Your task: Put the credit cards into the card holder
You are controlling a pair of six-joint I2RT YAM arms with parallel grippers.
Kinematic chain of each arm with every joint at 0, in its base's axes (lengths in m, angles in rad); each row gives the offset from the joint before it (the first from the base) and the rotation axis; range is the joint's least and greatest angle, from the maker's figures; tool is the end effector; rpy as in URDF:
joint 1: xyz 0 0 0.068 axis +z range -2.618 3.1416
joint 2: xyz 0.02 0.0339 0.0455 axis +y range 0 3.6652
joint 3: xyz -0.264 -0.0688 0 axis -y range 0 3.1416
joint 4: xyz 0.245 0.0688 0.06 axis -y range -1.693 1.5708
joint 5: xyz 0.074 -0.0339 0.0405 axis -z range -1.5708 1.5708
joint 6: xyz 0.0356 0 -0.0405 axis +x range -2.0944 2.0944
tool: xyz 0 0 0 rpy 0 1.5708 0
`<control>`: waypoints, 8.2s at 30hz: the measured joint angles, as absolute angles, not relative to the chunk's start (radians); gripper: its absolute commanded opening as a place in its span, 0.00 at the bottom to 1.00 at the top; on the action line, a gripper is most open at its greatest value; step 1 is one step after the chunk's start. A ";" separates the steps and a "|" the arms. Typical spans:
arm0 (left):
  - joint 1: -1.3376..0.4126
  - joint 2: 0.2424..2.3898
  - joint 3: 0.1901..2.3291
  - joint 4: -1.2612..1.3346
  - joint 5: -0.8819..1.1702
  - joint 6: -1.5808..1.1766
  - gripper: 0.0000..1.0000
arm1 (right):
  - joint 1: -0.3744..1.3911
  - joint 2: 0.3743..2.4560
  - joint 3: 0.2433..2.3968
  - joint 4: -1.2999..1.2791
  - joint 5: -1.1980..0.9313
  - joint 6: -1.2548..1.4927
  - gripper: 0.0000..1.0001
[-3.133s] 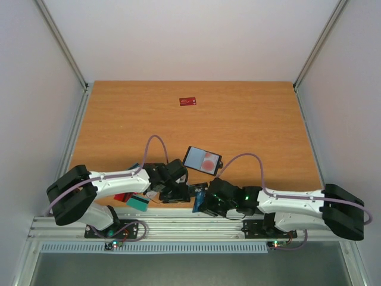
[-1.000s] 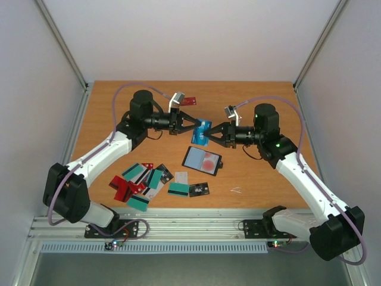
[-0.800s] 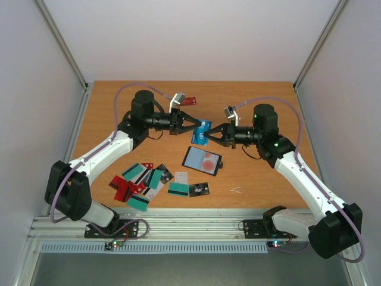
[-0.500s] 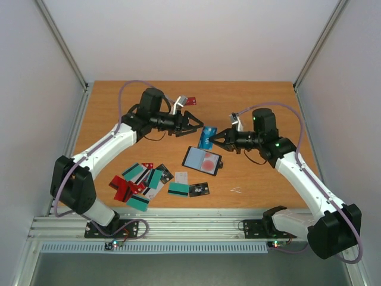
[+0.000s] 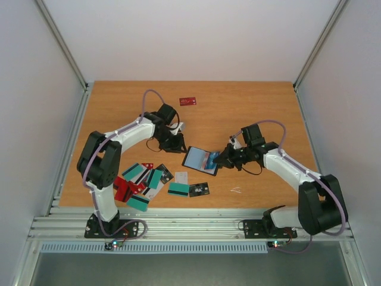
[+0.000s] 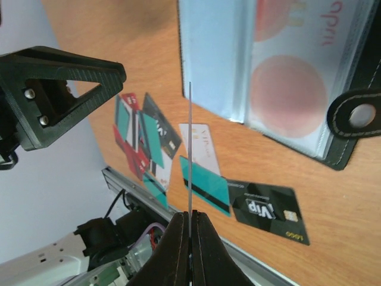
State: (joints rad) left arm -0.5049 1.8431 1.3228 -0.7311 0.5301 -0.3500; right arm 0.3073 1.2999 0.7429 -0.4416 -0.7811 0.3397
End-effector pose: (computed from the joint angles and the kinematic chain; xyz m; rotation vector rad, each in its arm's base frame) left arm 0.3119 -0.1929 0.1986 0.3548 2.9143 -0.9203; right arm 0.2238 0.0973 0.2058 -0.2702 2.5803 1.2462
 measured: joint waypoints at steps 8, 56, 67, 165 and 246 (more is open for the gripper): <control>-0.508 1.943 1.409 -0.788 0.465 -0.274 0.25 | 0.307 1.467 0.759 -0.403 -0.787 0.292 0.01; -0.528 2.115 1.506 -0.839 0.456 -0.200 0.21 | 0.307 1.754 0.818 -0.164 -0.861 0.150 0.01; -0.532 2.122 1.515 -0.843 0.457 -0.200 0.21 | 0.307 1.778 0.815 -0.099 -0.894 0.130 0.01; -0.546 2.115 1.500 -0.815 0.460 -0.281 0.19 | 0.494 1.938 1.250 -0.689 -0.578 -0.047 0.54; -0.584 2.083 1.474 -0.853 0.562 -0.307 0.47 | 0.447 2.029 1.254 -0.669 -0.748 -0.092 0.12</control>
State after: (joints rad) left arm -0.5838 2.0830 1.4738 -0.8532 0.5617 -0.3073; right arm 0.4469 2.0293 1.2541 -0.6693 -0.7479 -0.0917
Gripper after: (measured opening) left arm 0.453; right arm 0.121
